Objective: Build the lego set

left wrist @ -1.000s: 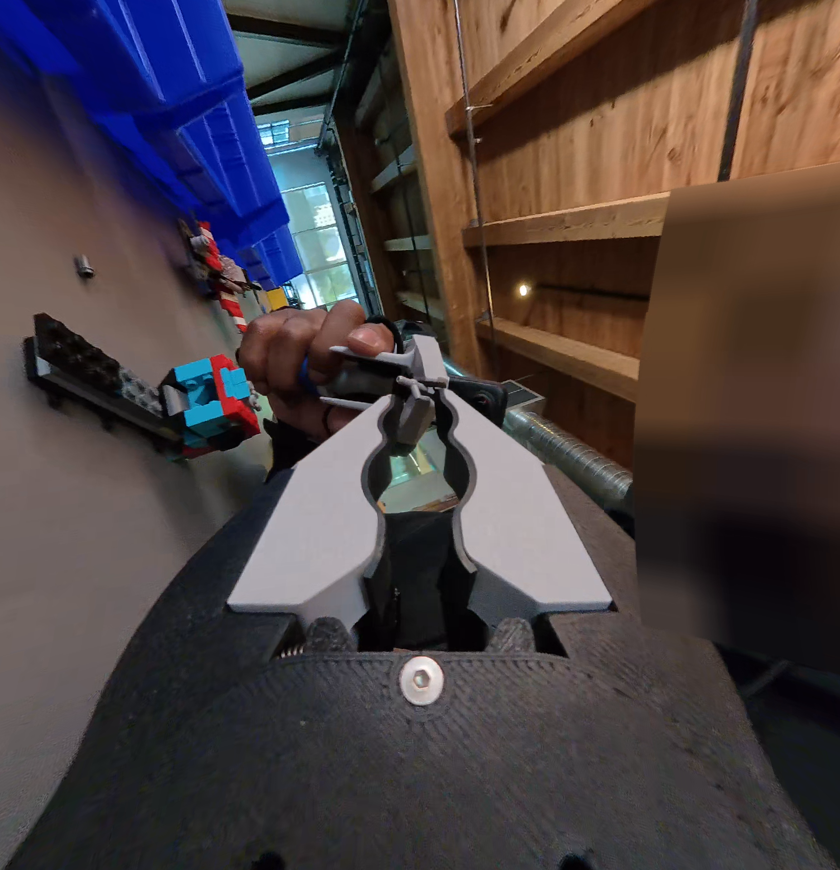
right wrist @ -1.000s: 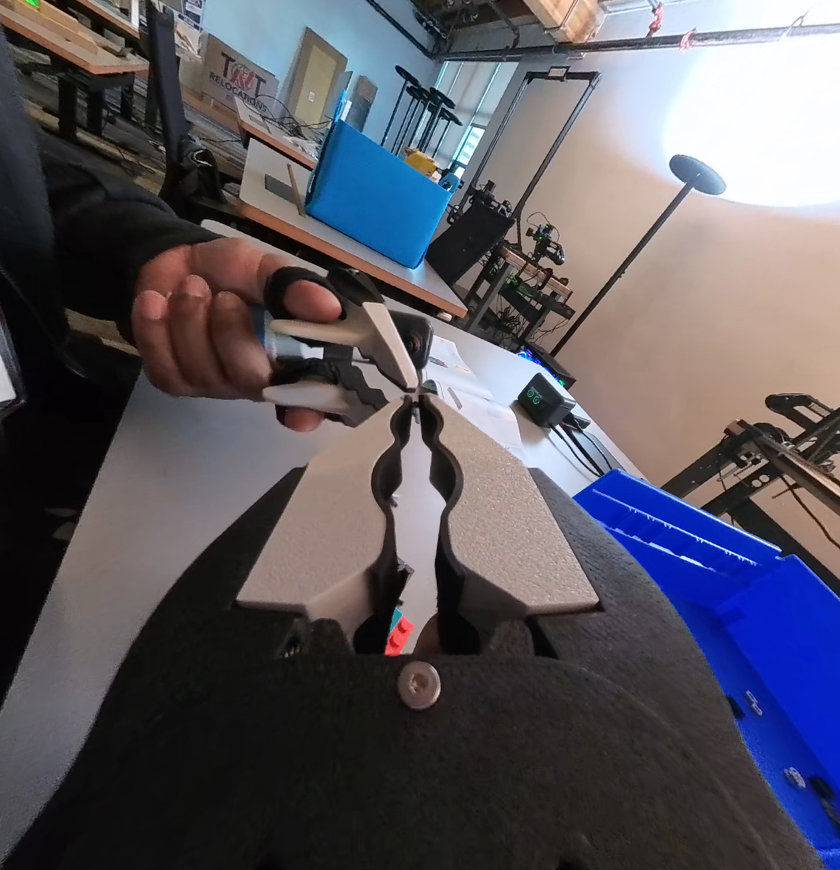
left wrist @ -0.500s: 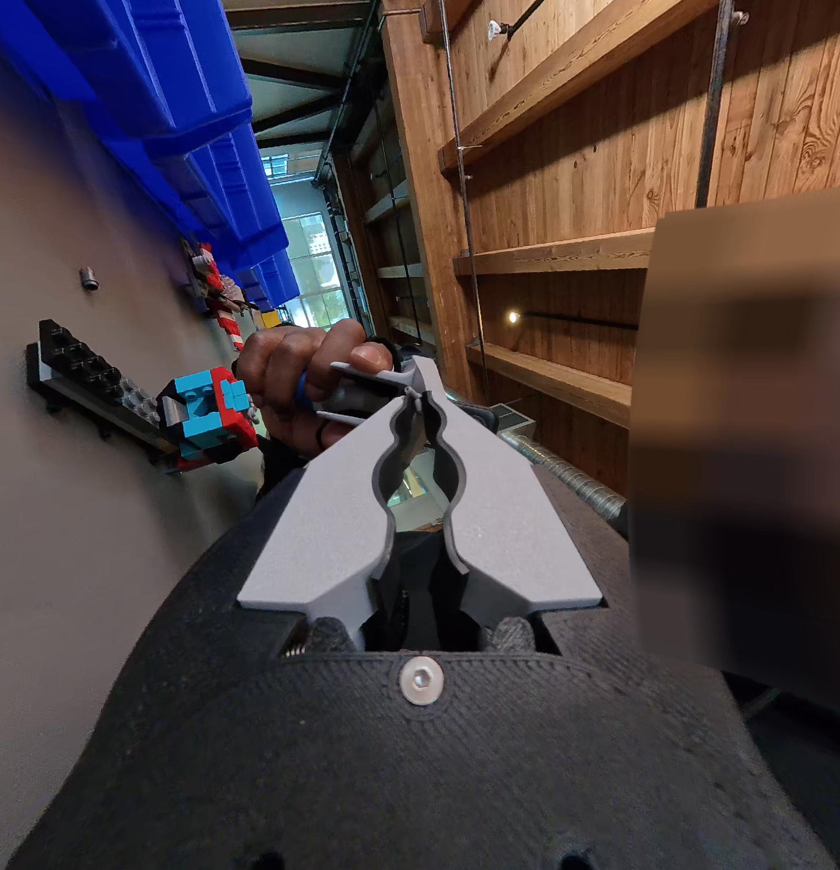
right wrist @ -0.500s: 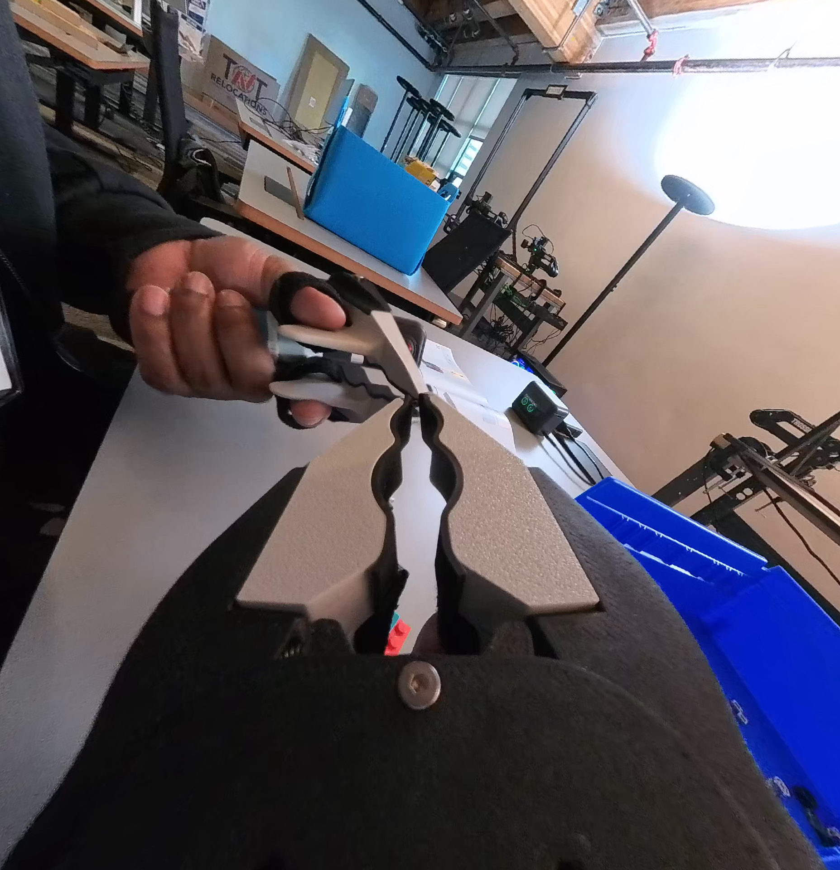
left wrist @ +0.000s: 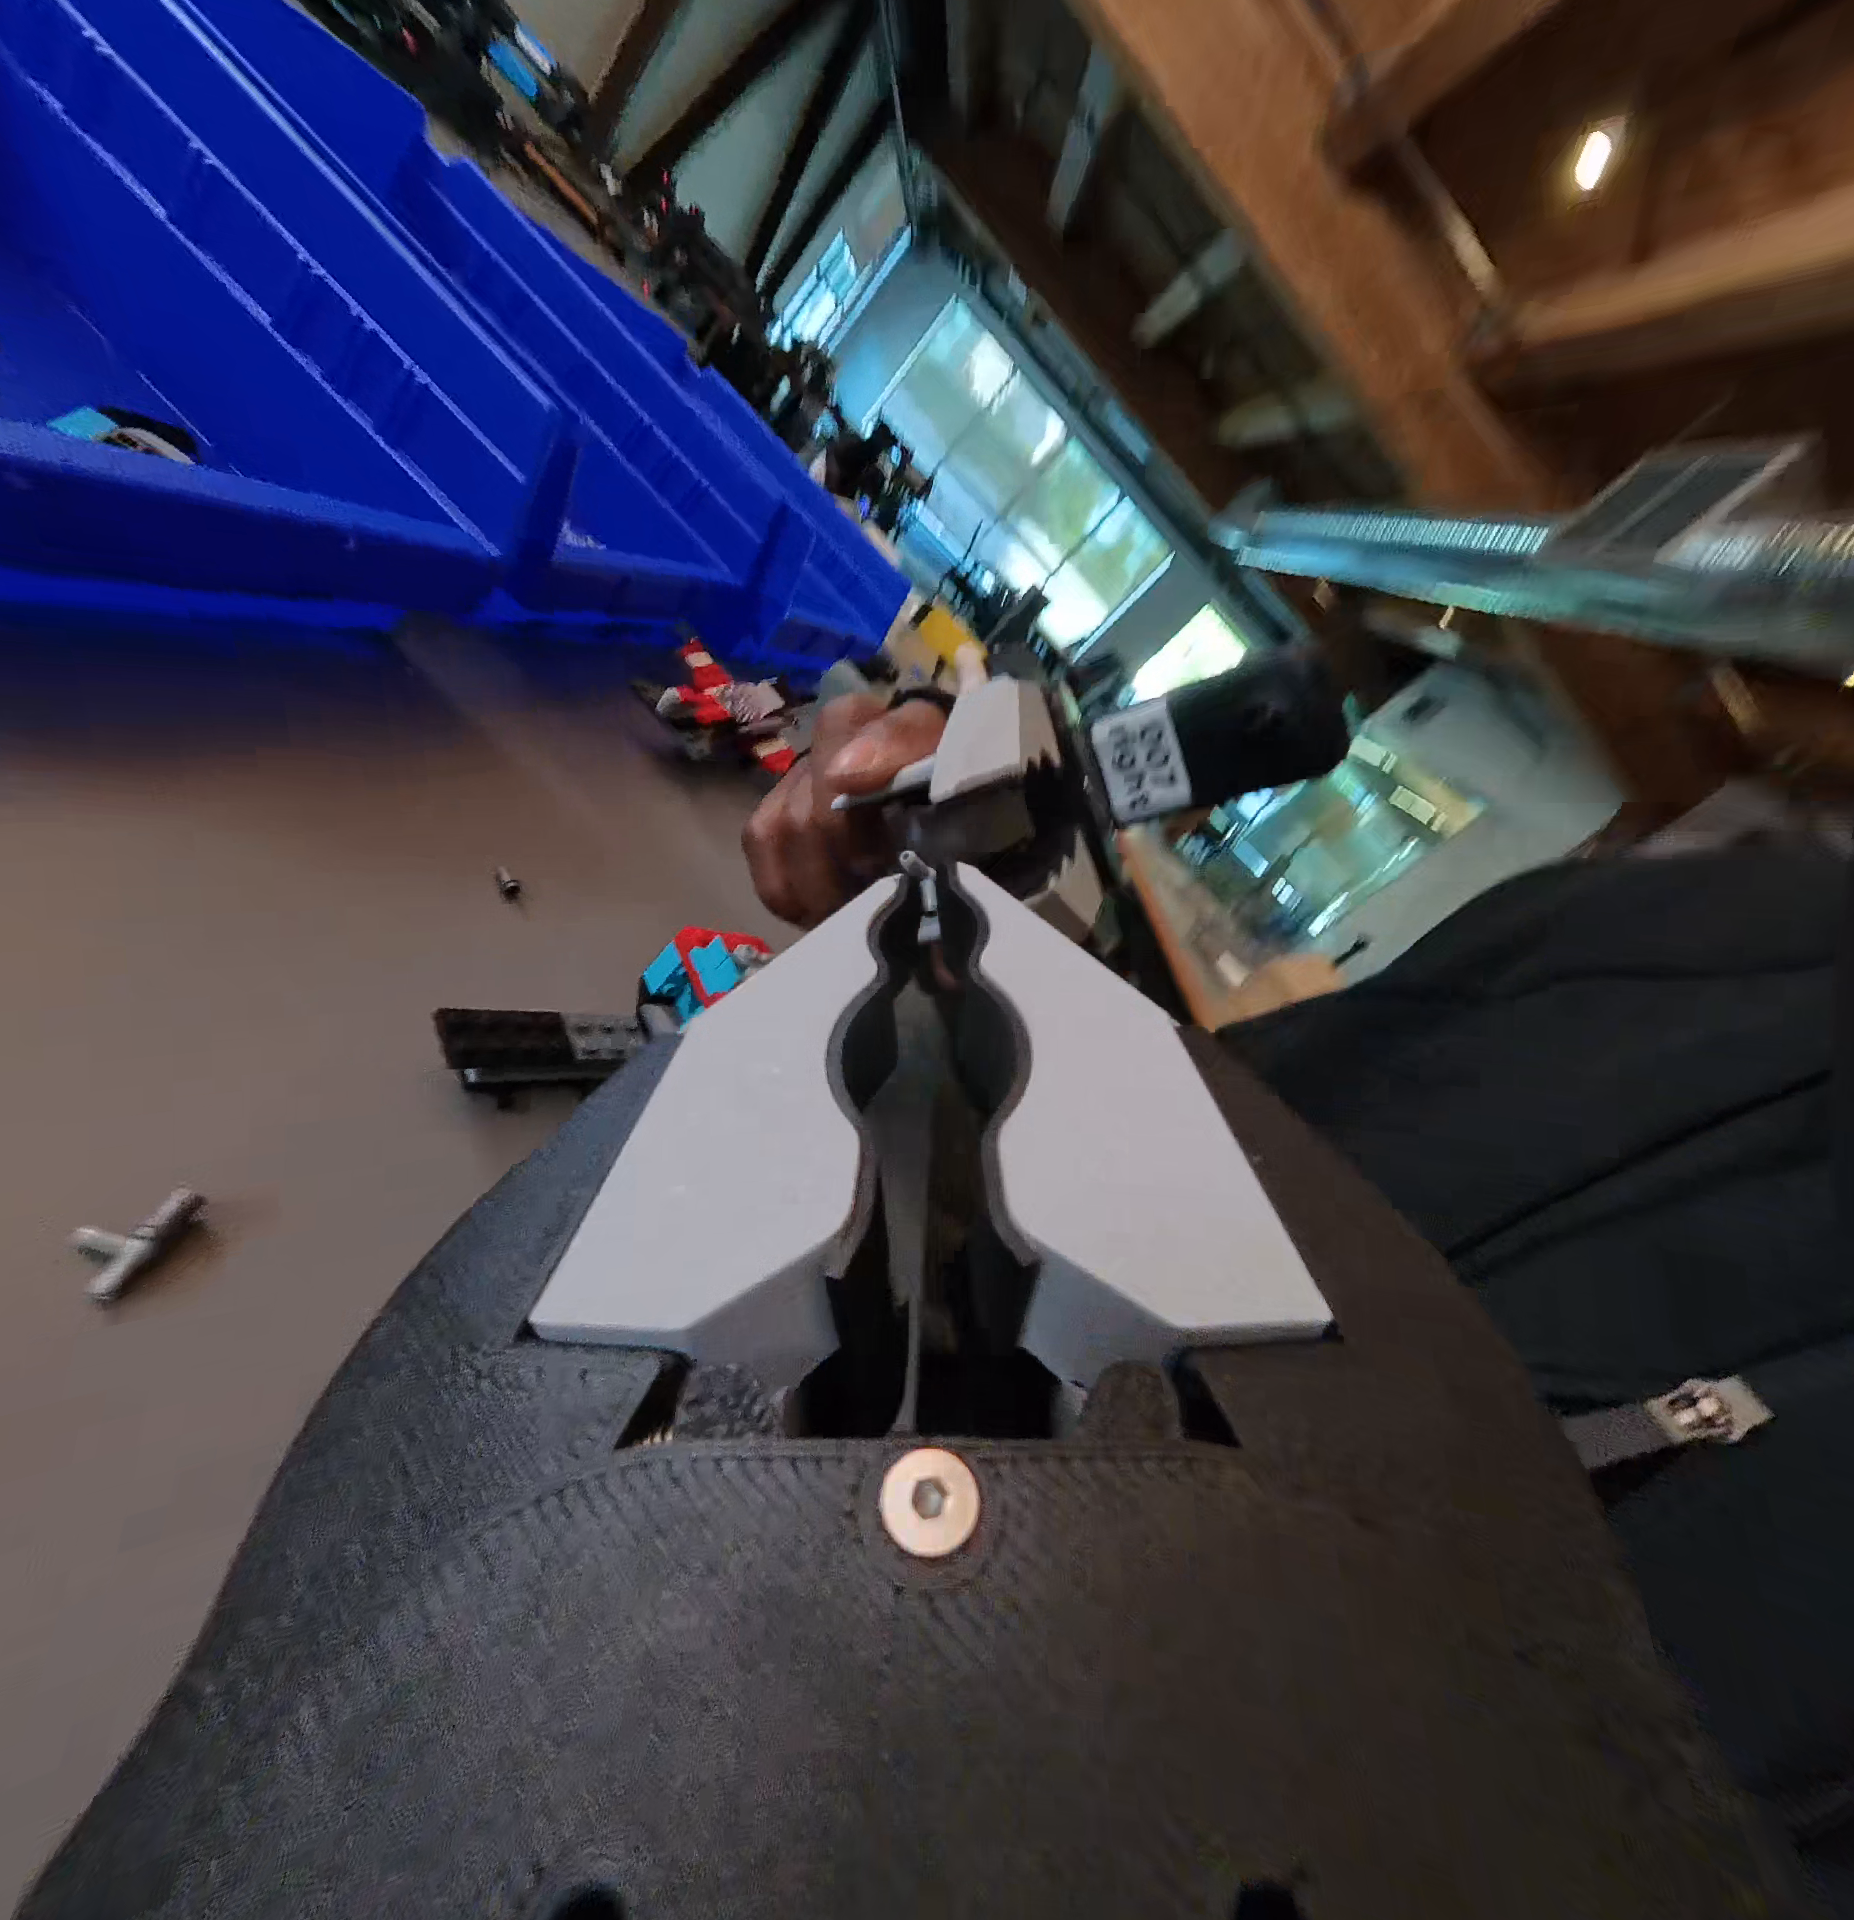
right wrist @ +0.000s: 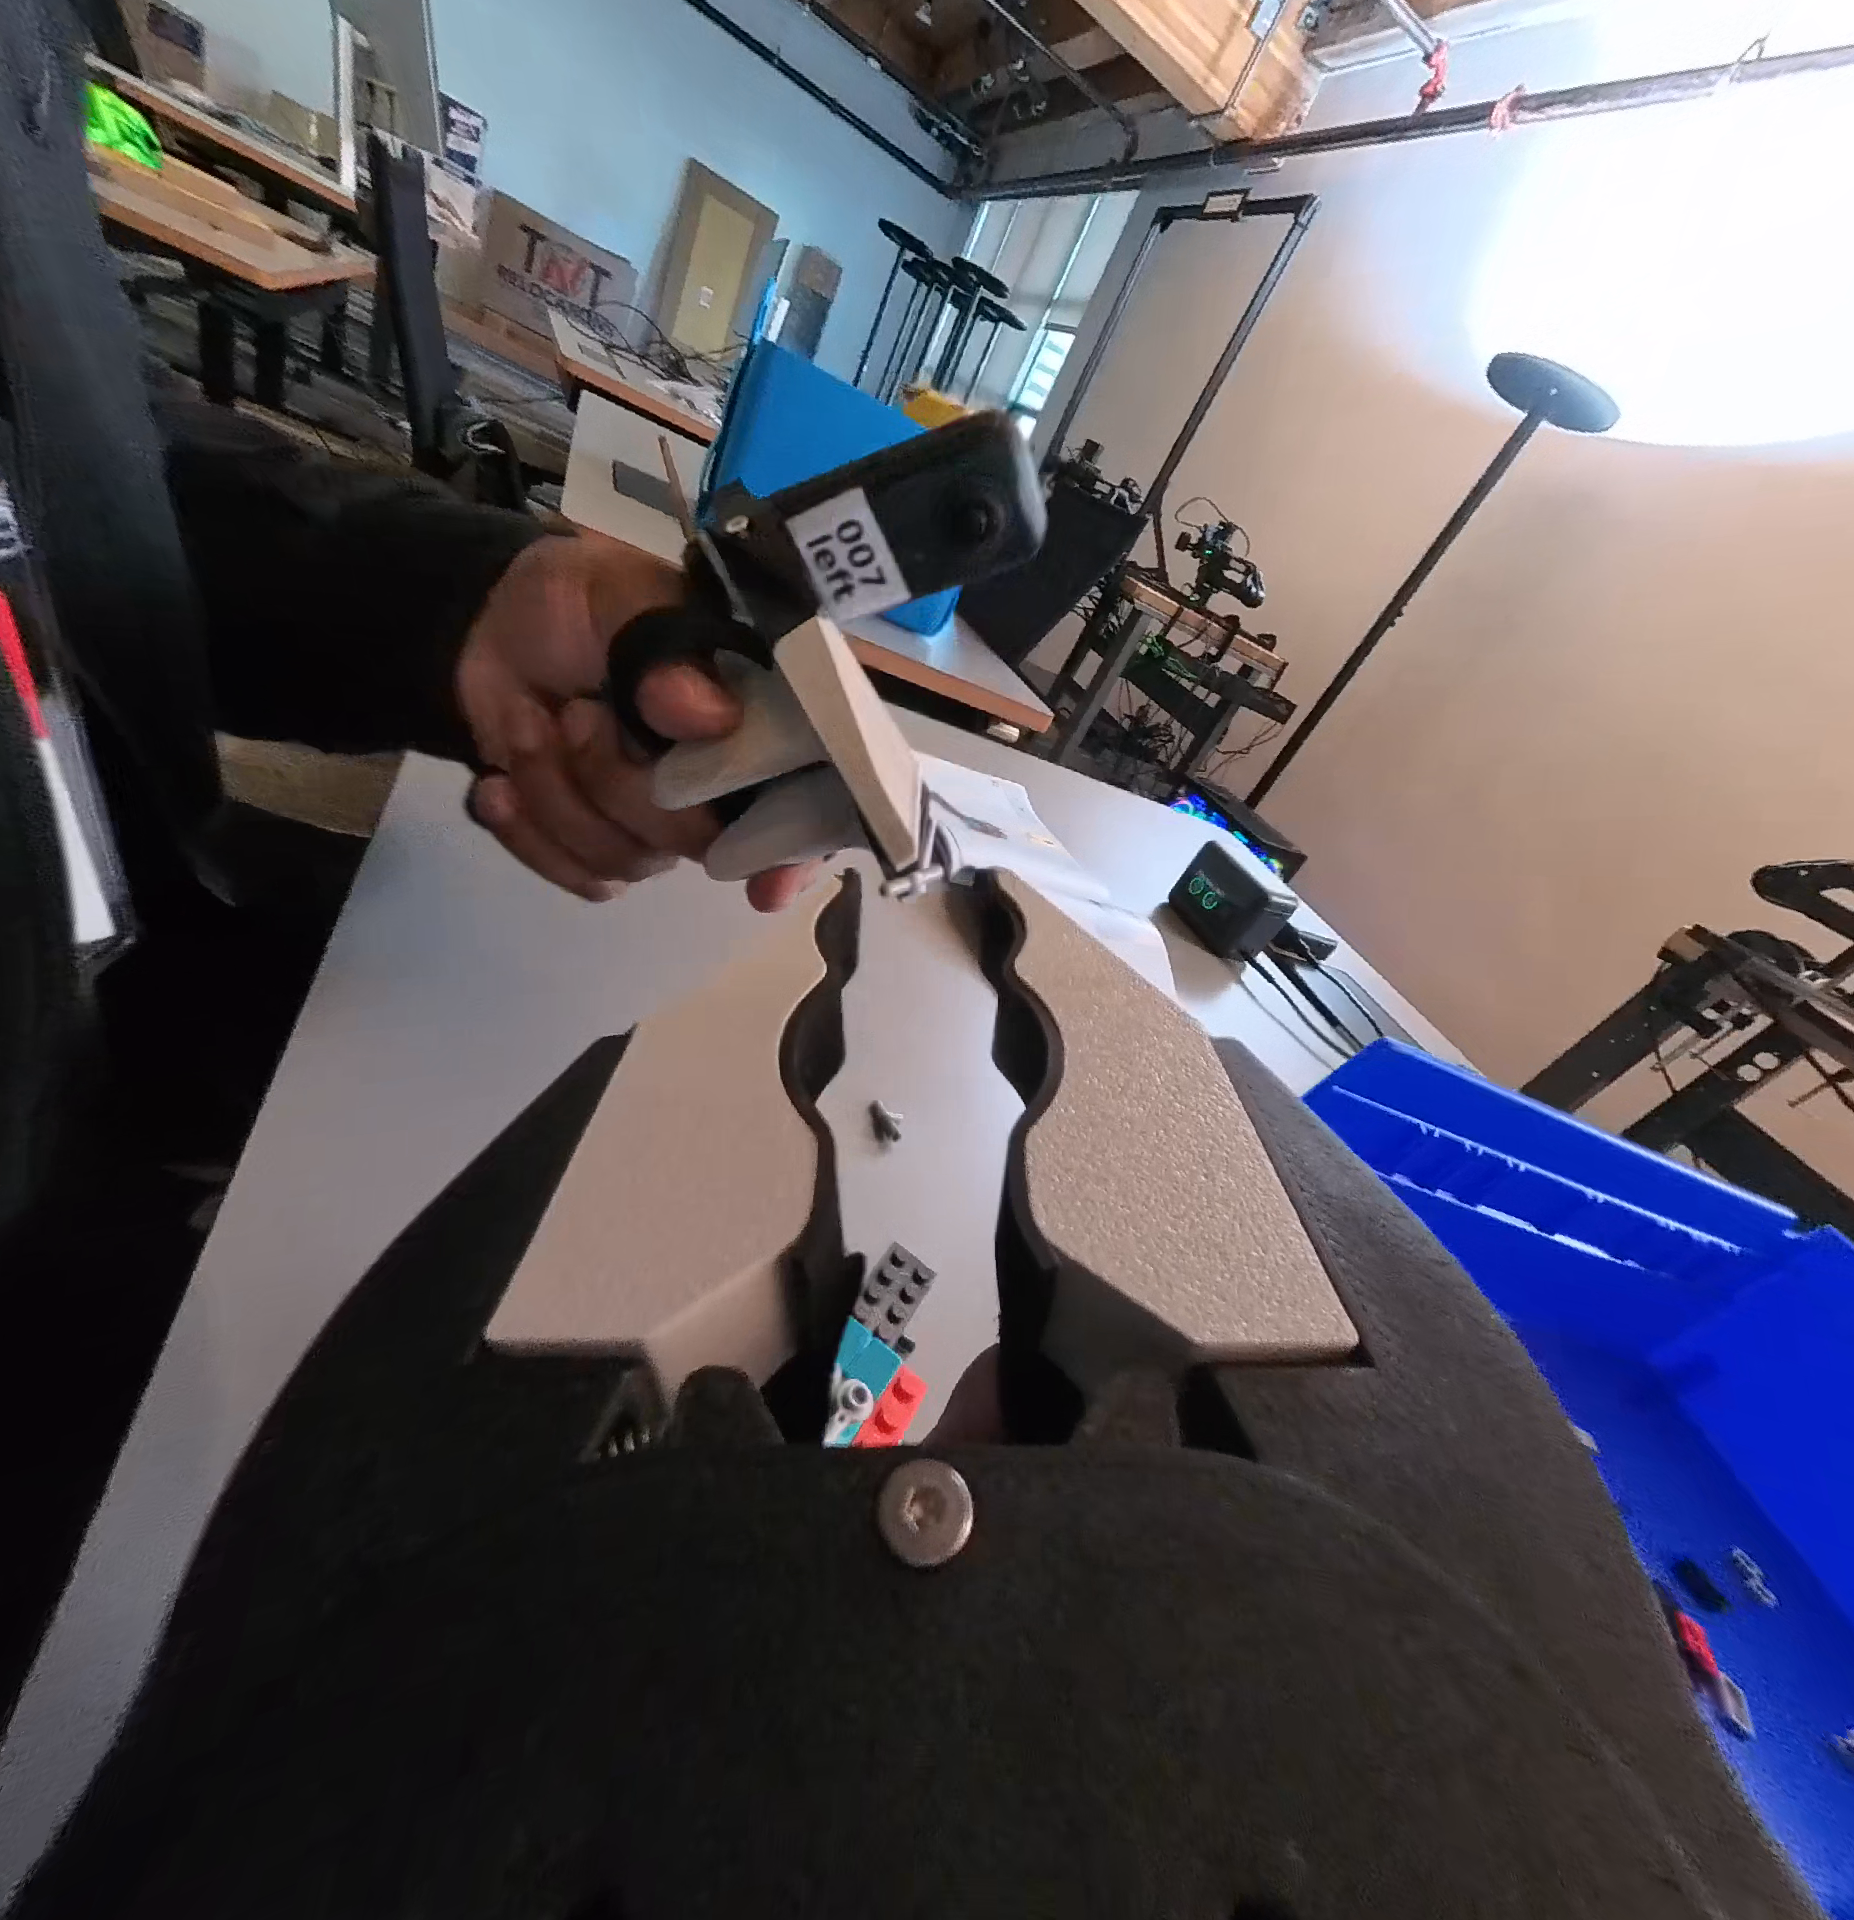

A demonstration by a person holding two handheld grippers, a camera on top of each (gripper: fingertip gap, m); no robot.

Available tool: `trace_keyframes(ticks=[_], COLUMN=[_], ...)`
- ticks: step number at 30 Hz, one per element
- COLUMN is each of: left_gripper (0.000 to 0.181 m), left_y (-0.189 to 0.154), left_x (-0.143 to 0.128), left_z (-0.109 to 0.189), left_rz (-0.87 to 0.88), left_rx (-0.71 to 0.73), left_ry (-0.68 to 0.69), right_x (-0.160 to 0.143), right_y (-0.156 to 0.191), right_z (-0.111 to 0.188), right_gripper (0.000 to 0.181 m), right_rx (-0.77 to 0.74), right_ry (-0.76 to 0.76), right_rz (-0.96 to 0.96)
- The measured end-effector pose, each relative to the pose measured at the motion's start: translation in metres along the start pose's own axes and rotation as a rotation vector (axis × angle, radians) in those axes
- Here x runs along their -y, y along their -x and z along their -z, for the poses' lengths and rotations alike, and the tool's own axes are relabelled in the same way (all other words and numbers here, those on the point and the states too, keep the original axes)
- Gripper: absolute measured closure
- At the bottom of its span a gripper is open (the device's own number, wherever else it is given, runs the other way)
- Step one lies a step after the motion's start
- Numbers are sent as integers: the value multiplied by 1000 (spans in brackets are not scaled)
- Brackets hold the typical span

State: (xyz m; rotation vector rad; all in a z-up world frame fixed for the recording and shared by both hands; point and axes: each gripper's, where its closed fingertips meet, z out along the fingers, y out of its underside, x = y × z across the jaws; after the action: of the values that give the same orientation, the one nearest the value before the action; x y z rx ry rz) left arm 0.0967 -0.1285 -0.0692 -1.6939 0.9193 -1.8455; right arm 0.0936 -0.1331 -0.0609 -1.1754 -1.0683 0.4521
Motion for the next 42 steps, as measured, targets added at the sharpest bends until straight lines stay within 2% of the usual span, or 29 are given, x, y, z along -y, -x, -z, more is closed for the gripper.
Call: trace_keyframes(ticks=[4, 9, 19, 23, 33, 42], left_gripper=[178, 178, 178, 177, 166, 175], left_y=[-3, -9, -16, -13, -7, -10], left_x=[-10, -17, -24, -18, 2, 6], left_z=[1, 1, 4, 7, 27, 29], left_rz=[-167, -259, -261, -191, 152, 189], left_rx=[20, -22, -84, -83, -172, -205], left_ry=[156, 262, 334, 285, 6, -43], right_x=[1, 0, -1, -2, 5, 8], right_y=[8, 19, 28, 22, 9, 6], right_z=[-1, -3, -9, -14, -29, -39], right_gripper=[157, 159, 164, 164, 164, 164], right_rx=[65, 117, 156, 125, 49, 28], right_ry=[22, 46, 63, 68, 26, 22], right_rz=[-3, 3, 25, 50, 139, 189])
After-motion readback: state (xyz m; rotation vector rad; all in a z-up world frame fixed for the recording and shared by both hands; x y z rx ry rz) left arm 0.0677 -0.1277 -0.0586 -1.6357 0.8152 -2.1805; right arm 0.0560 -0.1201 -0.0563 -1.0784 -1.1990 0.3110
